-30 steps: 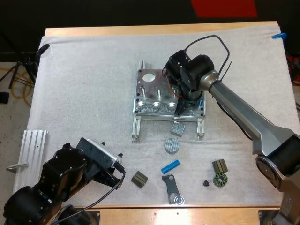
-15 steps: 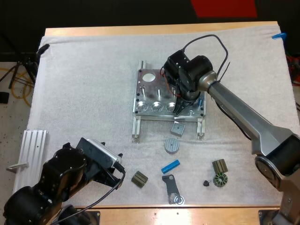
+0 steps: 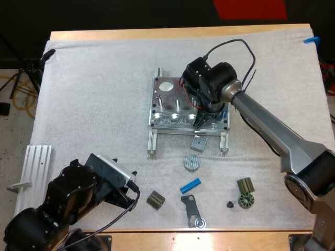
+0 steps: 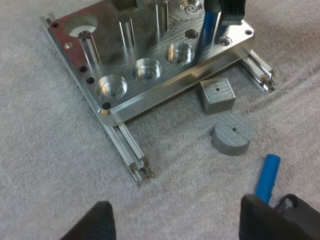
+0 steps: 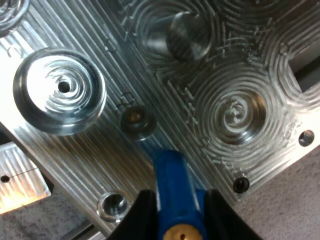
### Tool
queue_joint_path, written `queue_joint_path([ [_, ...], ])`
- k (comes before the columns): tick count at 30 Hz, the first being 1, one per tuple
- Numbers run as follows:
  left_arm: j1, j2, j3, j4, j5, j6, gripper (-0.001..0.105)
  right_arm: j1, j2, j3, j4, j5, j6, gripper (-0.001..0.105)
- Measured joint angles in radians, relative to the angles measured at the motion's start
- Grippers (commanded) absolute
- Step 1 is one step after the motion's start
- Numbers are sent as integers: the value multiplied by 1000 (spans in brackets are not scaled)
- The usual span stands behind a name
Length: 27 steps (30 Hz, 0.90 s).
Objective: Load cells from right to left
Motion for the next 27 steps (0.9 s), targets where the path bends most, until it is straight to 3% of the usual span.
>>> queue_joint_path([
  [3, 0, 0, 0, 0, 0, 0, 53, 0, 0, 0, 0, 2, 3, 6],
  [10, 0, 0, 0, 0, 0, 0, 53, 0, -2, 4, -4, 11, 5, 35],
  [27, 0, 0, 0, 0, 0, 0, 53, -4, -87, 16, -53, -55, 29, 38],
])
